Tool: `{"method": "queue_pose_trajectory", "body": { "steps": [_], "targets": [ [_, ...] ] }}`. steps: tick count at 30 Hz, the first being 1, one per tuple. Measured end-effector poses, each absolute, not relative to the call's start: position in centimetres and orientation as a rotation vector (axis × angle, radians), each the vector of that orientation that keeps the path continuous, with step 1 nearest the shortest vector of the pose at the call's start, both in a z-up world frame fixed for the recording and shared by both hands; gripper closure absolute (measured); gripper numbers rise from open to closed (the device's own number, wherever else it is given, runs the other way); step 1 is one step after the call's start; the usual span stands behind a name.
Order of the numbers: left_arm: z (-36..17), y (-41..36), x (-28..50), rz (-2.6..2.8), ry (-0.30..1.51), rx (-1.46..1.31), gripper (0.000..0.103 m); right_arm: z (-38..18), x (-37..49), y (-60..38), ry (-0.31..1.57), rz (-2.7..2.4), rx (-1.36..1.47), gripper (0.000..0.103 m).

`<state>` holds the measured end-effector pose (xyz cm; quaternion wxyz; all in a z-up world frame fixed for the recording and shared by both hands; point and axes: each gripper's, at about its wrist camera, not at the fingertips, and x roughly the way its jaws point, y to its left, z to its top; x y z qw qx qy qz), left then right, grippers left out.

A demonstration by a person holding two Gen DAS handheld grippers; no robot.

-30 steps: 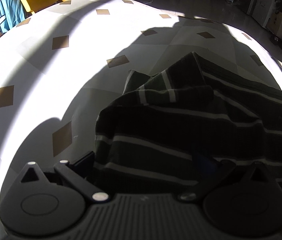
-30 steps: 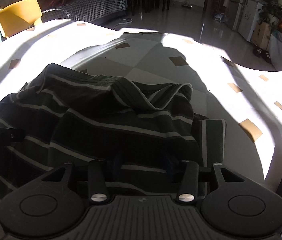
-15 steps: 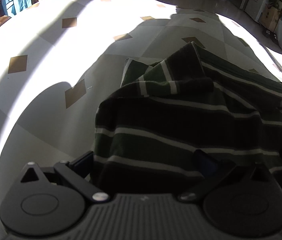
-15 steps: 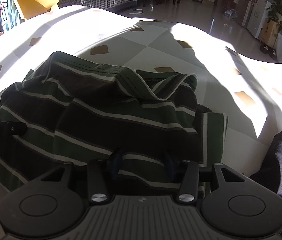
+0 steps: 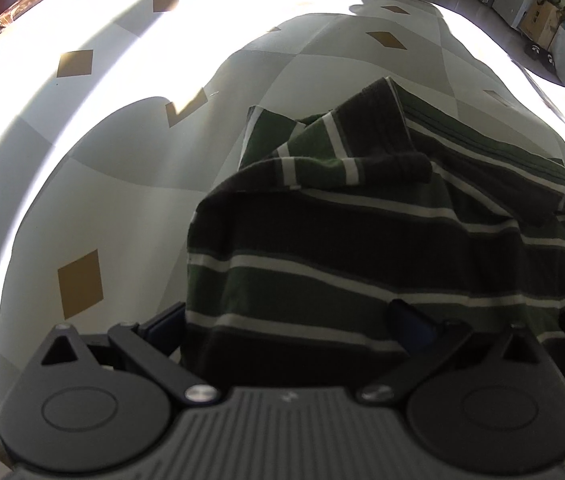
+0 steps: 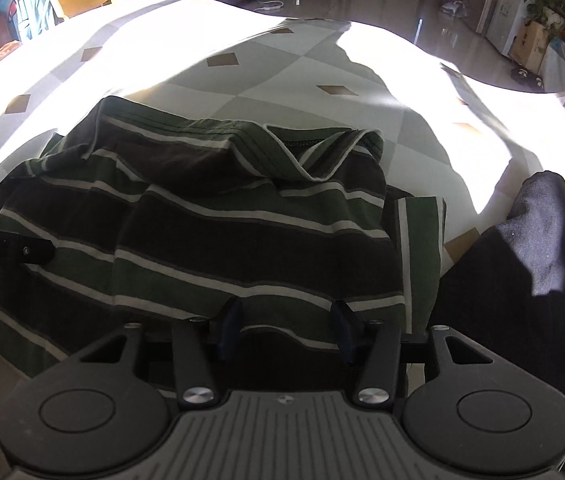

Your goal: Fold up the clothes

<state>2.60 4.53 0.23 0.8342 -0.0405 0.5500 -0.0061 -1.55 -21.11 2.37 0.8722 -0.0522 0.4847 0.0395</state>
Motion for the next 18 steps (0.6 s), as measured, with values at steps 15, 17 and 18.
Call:
{"method": "queue_pose_trajectory", "body": {
  "steps": [15,17,18],
  "targets": [
    [1.2,5.5,2.8,0.1,1.104,-0.101,0.0,3.9,-2.2,-22.1,0.948,0.062,0.034,0.055],
    [1.2,5.6,3.0,0.116,1.092,-0.109,0.0,4.3,-2.2,-22.1,0.918,0.062,0.046,0.055],
    [1.3,5.8,3.1,0.123,1.085,-0.111,0.0,4.5,-2.2,-22.1,0.906,0.064,0.054,0.055]
  ]
}}
